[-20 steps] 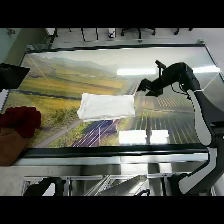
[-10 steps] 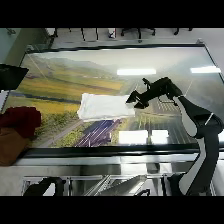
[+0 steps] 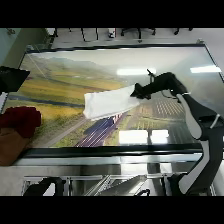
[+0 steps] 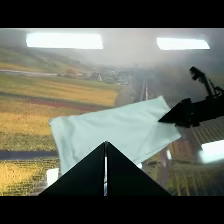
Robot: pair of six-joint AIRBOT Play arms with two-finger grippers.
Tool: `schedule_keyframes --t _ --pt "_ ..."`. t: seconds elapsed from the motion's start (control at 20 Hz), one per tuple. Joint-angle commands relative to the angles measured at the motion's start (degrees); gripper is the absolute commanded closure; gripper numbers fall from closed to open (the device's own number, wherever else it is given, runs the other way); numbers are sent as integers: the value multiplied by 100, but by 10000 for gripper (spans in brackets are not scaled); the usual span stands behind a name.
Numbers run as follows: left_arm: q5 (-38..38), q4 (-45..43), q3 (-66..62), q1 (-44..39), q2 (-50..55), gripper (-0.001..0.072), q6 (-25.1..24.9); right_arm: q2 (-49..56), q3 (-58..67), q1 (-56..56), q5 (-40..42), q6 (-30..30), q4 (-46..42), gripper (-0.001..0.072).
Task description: Fold the shirts.
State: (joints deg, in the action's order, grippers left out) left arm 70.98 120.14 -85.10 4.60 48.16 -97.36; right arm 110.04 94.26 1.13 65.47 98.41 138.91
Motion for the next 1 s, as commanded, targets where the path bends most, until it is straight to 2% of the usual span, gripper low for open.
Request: schedule_keyframes --t 0.0,0.25,0.55,0.75,0.95 --pt "55 -7 2 -4 -2 694 -13 -776 -81 -1008 -138 -264 -487 688" --pt "-44 -4 437 -4 -7 693 -13 -2122 -1366 -3189 -151 -564 -1362 688" --pt "-48 7 903 -4 -4 693 -13 -3698 -3919 -5313 -800 -498 -1530 688" --pt "-52 7 901 -4 -7 693 -13 -4227 -5353 -5764 -776 -240 -1519 688" --pt "-52 11 901 -22 -7 693 -13 -4935 -6916 -5709 -1554 -243 -542 687"
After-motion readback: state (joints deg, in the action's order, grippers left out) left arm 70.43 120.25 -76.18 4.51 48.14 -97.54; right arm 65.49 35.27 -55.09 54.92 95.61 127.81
